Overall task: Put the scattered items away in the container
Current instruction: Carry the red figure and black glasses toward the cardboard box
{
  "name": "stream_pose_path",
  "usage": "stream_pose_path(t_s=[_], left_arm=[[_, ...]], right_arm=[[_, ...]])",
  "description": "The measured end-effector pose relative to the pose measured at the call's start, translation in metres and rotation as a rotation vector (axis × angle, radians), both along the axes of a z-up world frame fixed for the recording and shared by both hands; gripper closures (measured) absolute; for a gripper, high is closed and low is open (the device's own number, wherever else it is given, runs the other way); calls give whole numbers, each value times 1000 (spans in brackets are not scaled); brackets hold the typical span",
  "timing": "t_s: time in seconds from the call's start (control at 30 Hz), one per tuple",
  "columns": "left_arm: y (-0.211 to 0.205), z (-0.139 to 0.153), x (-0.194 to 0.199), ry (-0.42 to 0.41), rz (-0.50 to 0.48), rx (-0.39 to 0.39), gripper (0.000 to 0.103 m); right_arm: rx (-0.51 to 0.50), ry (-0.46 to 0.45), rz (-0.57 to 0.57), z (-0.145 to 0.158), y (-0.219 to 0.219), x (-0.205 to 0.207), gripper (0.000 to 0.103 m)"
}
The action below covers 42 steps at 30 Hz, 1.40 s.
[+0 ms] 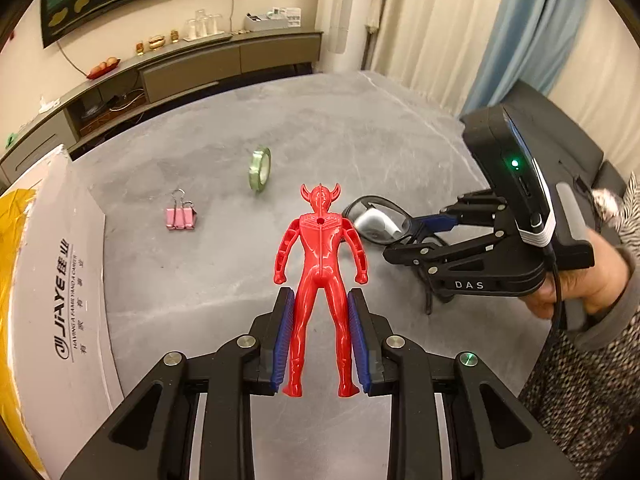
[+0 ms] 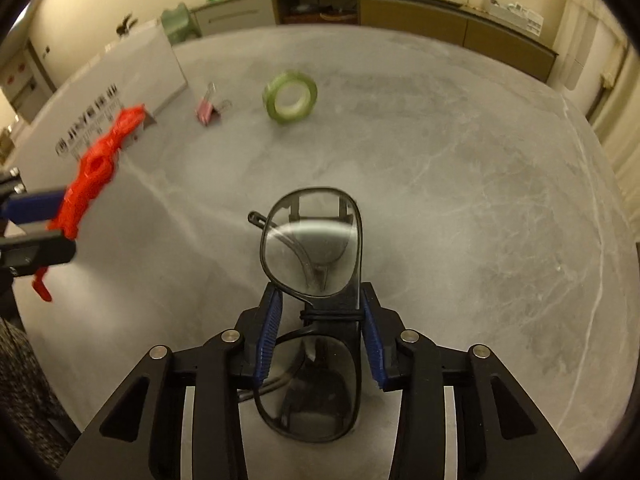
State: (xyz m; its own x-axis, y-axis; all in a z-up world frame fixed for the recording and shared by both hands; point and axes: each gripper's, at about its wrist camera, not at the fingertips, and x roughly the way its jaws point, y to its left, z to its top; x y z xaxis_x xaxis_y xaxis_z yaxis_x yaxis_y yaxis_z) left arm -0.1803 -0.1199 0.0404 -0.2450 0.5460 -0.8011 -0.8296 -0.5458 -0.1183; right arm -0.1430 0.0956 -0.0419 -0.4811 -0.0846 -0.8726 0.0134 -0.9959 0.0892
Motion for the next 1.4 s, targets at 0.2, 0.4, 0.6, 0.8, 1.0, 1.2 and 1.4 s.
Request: stream_pose_path(t_s=[0.2, 0.4, 0.6, 0.8, 1.0, 1.2, 1.4], left_arm=[[-13, 13, -2, 5, 31, 40, 74], [-27, 22, -3, 11, 68, 71, 74], [-47, 35, -6, 24, 100, 109, 74], [-74, 48, -9, 41, 130, 141, 75], [-112, 61, -16, 55, 178, 183, 74], [-146, 78, -23, 78, 230, 235, 74], [-179, 88, -34, 76, 285, 288, 74]], right_arm=[[-139, 72, -17, 20, 0, 1, 70], [-225, 112, -15, 30, -9, 1, 72], [-345, 161, 6, 43, -24, 2, 72], [-384, 172, 19, 49, -52, -7, 72], [-422, 204, 40, 64, -81, -10, 72], [-460, 221, 37, 75, -98, -9, 72], [-484, 240, 34, 87, -112, -10, 72]])
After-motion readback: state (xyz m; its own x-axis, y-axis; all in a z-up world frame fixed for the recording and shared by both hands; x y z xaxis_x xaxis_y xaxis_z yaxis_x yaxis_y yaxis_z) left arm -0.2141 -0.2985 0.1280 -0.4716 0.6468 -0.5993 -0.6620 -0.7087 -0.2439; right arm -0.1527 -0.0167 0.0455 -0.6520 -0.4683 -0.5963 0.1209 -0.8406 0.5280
